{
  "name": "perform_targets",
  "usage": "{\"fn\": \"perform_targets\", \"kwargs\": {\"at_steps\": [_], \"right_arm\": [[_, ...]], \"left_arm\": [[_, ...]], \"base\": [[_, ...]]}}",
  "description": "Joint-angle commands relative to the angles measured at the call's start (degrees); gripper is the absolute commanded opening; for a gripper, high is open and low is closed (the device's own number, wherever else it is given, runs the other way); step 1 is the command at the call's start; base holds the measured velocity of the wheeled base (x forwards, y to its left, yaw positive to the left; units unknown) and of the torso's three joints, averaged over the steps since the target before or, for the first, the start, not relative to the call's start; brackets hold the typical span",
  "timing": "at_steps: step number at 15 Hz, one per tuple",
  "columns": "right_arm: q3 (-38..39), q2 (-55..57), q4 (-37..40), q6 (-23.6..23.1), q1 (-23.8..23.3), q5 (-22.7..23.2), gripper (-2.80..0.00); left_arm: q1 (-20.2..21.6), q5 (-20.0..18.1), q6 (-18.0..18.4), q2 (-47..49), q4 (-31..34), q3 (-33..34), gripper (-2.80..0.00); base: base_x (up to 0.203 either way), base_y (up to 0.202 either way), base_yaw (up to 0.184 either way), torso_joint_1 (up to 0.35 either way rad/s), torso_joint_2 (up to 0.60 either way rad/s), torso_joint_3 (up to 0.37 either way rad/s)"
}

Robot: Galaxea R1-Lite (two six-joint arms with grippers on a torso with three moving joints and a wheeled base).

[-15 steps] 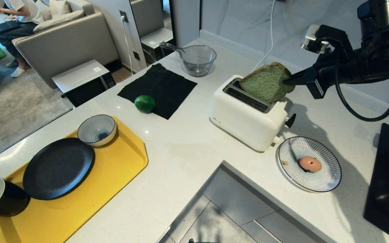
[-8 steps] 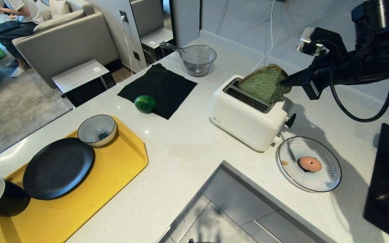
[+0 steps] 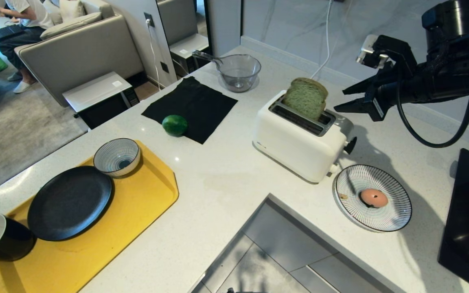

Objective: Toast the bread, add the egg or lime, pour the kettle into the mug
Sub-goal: Put the bread slices in the toaster, then use a bread toaster

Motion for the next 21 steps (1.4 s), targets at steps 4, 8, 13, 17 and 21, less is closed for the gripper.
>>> {"fn": "perform_targets", "kwargs": {"at_steps": [4,8,13,17,21], "right_arm": [[0.09,0.27,-2.31,0.29,0.01,0.45,0.0],[0.55,-3.05,-1.79,4.53,-0.01,0.52,0.0],[5.78,-12.76,-1.28,20.74,-1.16,0.58,0.0],[14.66,-20.88,-1.71,35.07,-2.87,3.5,0.0],[23.03,-24.87,-6.59,39.62,-3.9,3.41,-2.8]], "left_arm": [[0.01,0.03,-0.02,-0.1,-0.03,0.97,-2.8],[0.01,0.03,-0.28,-0.1,-0.03,0.97,-2.8],[0.01,0.03,-0.28,-0.1,-0.03,0.97,-2.8],[0.01,0.03,-0.28,-0.1,-0.03,0.97,-2.8],[0.01,0.03,-0.28,-0.1,-0.03,0.97,-2.8]], "base": [[0.0,0.0,0.0,0.0,0.0,0.0],[0.0,0.0,0.0,0.0,0.0,0.0],[0.0,0.0,0.0,0.0,0.0,0.0],[0.0,0.0,0.0,0.0,0.0,0.0],[0.0,0.0,0.0,0.0,0.0,0.0]]}}
